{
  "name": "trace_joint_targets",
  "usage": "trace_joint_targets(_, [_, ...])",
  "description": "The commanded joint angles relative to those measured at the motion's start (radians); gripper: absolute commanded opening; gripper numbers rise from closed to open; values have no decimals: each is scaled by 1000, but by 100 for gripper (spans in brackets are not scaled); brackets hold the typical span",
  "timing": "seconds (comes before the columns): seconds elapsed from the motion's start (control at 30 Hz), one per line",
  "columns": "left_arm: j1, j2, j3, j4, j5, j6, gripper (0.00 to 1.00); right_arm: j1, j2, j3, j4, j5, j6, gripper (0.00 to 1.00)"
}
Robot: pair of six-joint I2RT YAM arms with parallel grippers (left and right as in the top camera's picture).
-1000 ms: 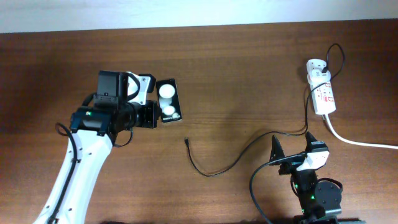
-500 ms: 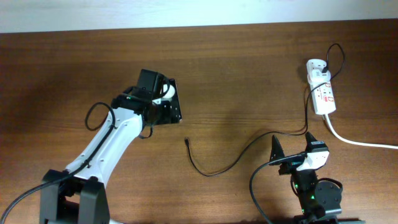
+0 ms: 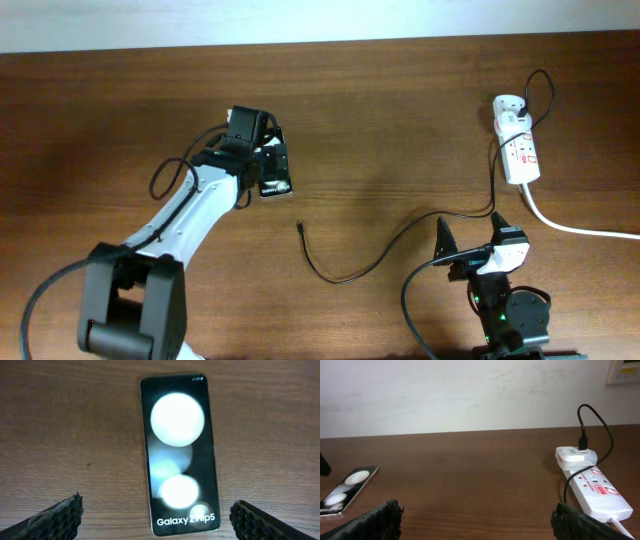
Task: Plug charger to phone and switch on socket
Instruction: 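Move the left gripper forward over the black phone, then lower the left gripper and grasp the phone's bottom edge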
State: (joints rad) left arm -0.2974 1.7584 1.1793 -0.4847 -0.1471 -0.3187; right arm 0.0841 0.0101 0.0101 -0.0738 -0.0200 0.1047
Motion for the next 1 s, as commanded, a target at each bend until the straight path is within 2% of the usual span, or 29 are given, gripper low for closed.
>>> trace_joint_targets(0.0, [-1, 15, 11, 13, -7, -10, 99, 7, -6, -5, -5, 6, 0, 99])
trace_joint_targets(0.47, [-2, 32, 11, 14, -6, -11, 99, 7, -6, -5, -5, 6, 0, 99])
trace_joint_targets(0.7, [-2, 164, 12, 136, 57, -33, 99, 7, -6, -5, -5, 6, 0, 99])
trace_joint_targets(0.83, [-8, 164, 138, 24, 75, -55, 99, 7, -6, -5, -5, 6, 0, 99])
trace_joint_targets(0.97, [-9, 178, 164, 19, 72, -97, 99, 7, -6, -5, -5, 6, 0, 99])
